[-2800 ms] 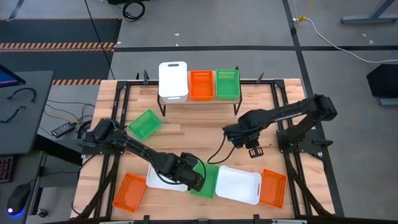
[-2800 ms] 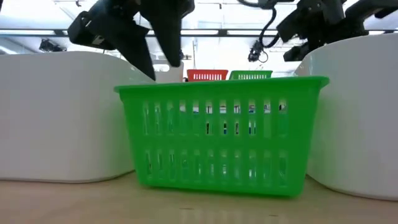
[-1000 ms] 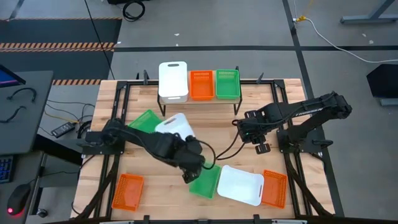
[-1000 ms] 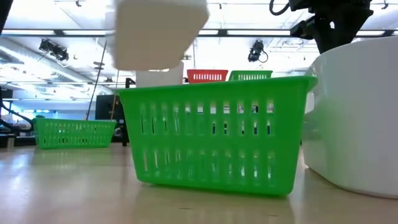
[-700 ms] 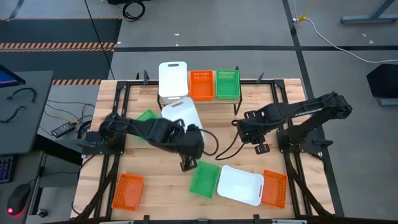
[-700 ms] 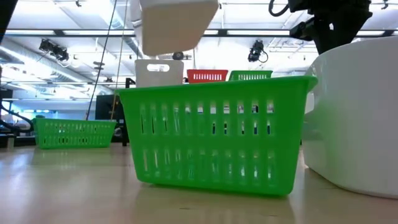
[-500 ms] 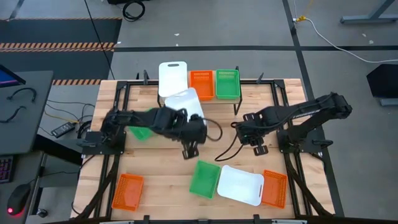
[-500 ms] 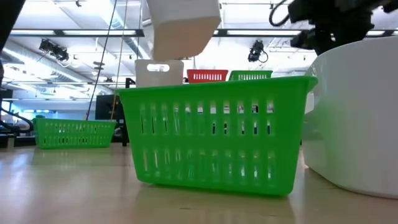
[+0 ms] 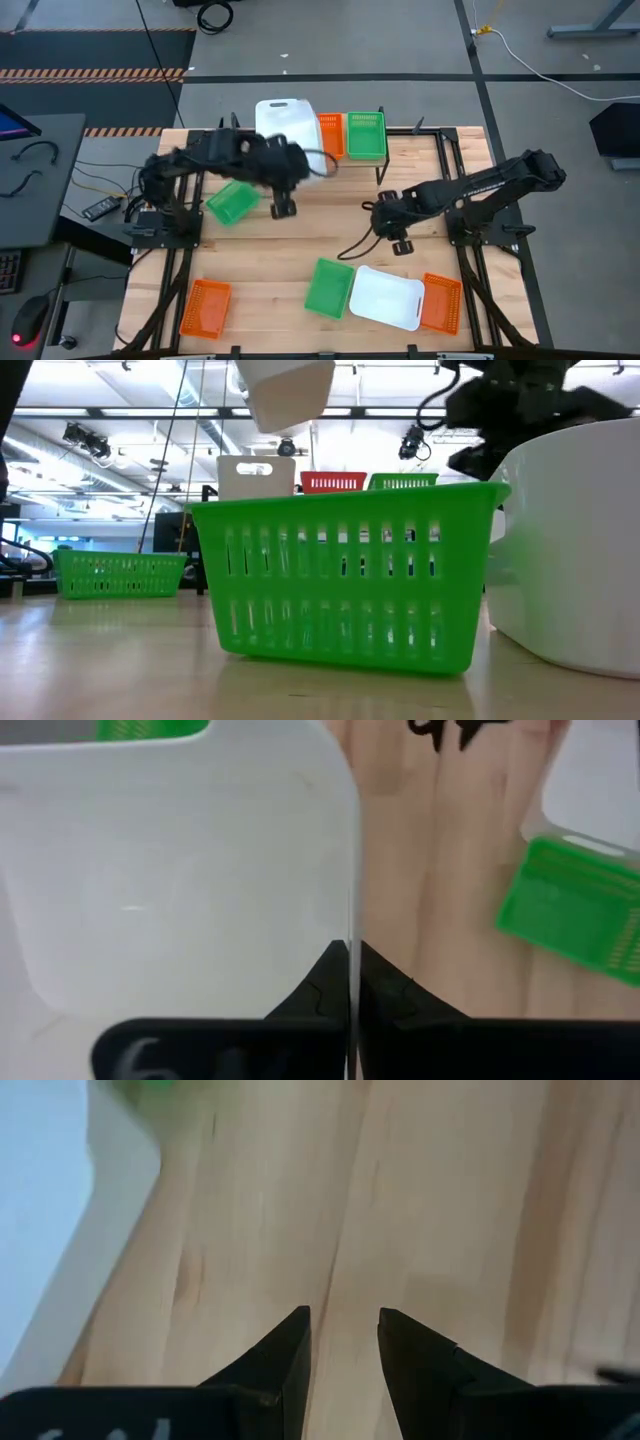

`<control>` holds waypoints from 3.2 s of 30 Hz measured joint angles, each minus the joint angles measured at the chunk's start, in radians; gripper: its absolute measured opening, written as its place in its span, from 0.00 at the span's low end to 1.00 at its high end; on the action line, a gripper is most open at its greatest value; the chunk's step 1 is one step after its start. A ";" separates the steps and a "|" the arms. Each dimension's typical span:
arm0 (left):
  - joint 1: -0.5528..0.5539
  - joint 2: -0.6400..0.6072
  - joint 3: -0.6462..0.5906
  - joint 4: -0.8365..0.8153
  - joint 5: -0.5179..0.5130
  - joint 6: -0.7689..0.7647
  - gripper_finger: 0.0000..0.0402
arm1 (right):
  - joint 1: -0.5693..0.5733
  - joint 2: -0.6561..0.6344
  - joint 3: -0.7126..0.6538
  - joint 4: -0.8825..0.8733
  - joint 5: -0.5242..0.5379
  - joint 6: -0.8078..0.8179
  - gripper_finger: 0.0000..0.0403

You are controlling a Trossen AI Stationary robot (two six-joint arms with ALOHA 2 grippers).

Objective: Stack baskets on shelf by color
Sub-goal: Stack the left white bin on top of the white bin on the shelf

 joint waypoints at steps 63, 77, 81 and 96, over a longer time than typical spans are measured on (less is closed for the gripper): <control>0.488 -0.030 -0.390 0.008 0.206 0.464 0.10 | -0.372 -0.014 0.030 0.417 0.008 -0.135 0.31; 0.460 -0.030 -0.333 0.005 0.209 0.349 0.21 | -0.377 -0.014 0.030 0.417 0.008 -0.142 0.31; 0.456 -0.030 -0.333 0.006 0.225 0.317 0.23 | -0.379 -0.014 0.030 0.417 0.008 -0.142 0.31; 0.456 -0.030 -0.333 0.054 0.228 0.190 0.21 | -0.379 -0.014 0.030 0.417 0.008 -0.139 0.31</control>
